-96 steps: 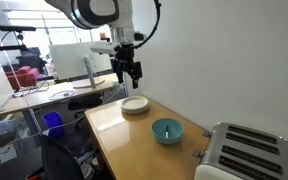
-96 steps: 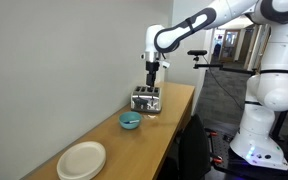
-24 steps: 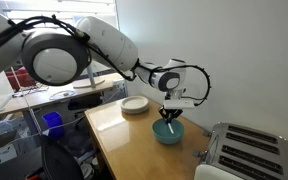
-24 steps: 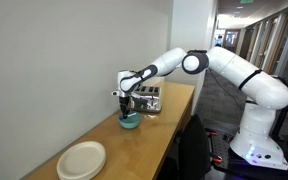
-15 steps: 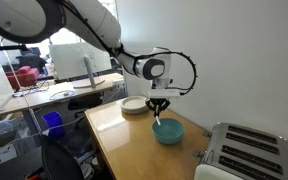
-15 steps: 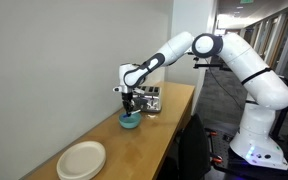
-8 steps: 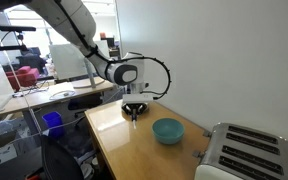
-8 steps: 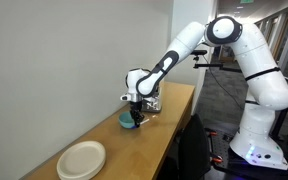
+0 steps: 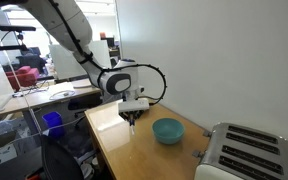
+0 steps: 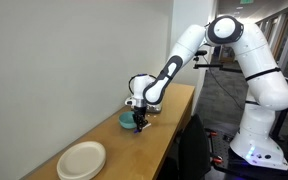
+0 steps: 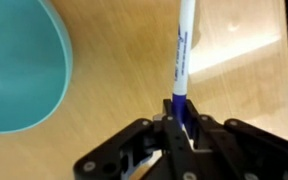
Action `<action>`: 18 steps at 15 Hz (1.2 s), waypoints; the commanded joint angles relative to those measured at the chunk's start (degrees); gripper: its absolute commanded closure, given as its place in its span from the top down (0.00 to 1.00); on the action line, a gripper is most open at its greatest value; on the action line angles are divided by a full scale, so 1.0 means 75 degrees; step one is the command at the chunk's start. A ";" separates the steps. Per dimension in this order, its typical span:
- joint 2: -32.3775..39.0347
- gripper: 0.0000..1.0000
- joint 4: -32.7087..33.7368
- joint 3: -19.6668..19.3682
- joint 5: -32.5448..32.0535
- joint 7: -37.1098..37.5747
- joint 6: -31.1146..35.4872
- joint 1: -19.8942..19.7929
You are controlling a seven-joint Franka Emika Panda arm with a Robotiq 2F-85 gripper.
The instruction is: Take the marker out of the bowl and put it on the table
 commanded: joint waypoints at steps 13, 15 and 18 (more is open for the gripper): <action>0.0655 0.04 0.0557 0.0050 -0.0872 -0.1477 -0.0149 0.0272; 0.0679 0.04 0.0372 -0.0070 -0.1161 -0.1538 0.0009 0.0290; 0.0635 0.47 0.0062 0.0004 -0.1317 -0.1669 0.0221 0.0174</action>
